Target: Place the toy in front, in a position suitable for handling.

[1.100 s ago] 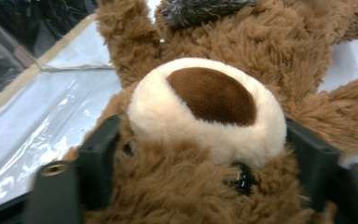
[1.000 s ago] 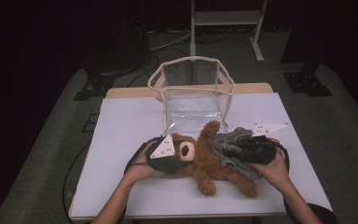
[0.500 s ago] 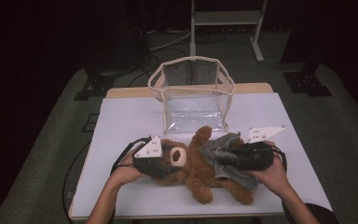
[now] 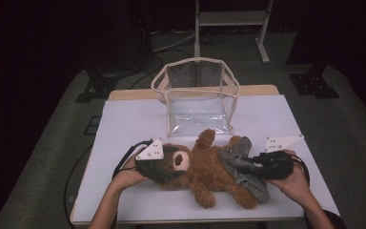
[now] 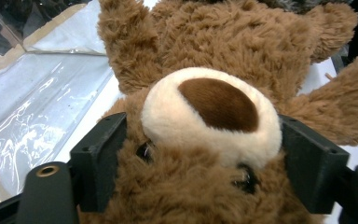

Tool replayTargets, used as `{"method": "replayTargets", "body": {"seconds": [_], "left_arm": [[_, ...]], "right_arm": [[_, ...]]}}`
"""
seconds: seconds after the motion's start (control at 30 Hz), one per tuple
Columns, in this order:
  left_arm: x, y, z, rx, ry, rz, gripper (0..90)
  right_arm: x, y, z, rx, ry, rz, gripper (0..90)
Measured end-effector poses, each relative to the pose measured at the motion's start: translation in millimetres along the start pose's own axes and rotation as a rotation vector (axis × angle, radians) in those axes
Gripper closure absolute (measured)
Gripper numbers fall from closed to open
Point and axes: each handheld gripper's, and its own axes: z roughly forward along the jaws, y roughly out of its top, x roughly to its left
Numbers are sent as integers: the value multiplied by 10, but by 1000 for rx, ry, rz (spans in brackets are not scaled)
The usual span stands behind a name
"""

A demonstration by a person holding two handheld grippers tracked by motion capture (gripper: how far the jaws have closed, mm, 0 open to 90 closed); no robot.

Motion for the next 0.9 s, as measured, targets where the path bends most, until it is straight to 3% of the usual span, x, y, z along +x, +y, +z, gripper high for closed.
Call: {"method": "replayTargets", "body": {"seconds": [0.07, 0.13, 0.17, 0.23, 0.4, 0.53, 0.7, 0.73, 0.8, 0.9], "left_arm": [[-6, 12, 12, 7, 9, 0, 199], [-5, 15, 10, 10, 12, -2, 197], [-5, 16, 6, 11, 14, 0, 197], [12, 4, 3, 4, 9, -20, 198], [33, -4, 19, -9, 15, -42, 181], [32, 3, 24, -3, 32, -33, 170], [35, -4, 33, -15, 29, -41, 171], [32, 2, 29, -8, 33, -40, 170], [29, 10, 22, -1, 47, -49, 171], [42, 2, 29, -4, 44, -68, 171]], "right_arm": [[38, 28, 10, -13, -11, -28, 550], [56, 59, 21, -16, -15, -43, 525], [77, 131, 39, -22, -16, -73, 479], [66, 210, 69, -31, -19, -89, 442], [-16, 406, 295, -36, -15, -106, 444], [-66, 434, 479, -27, 7, -81, 561], [-124, 300, 330, -30, 49, -27, 644], [-134, 252, 281, -23, 49, -20, 649], [-181, 108, 127, 17, 3, -3, 659], [-248, -9, 24, 33, 21, 32, 656]]}}
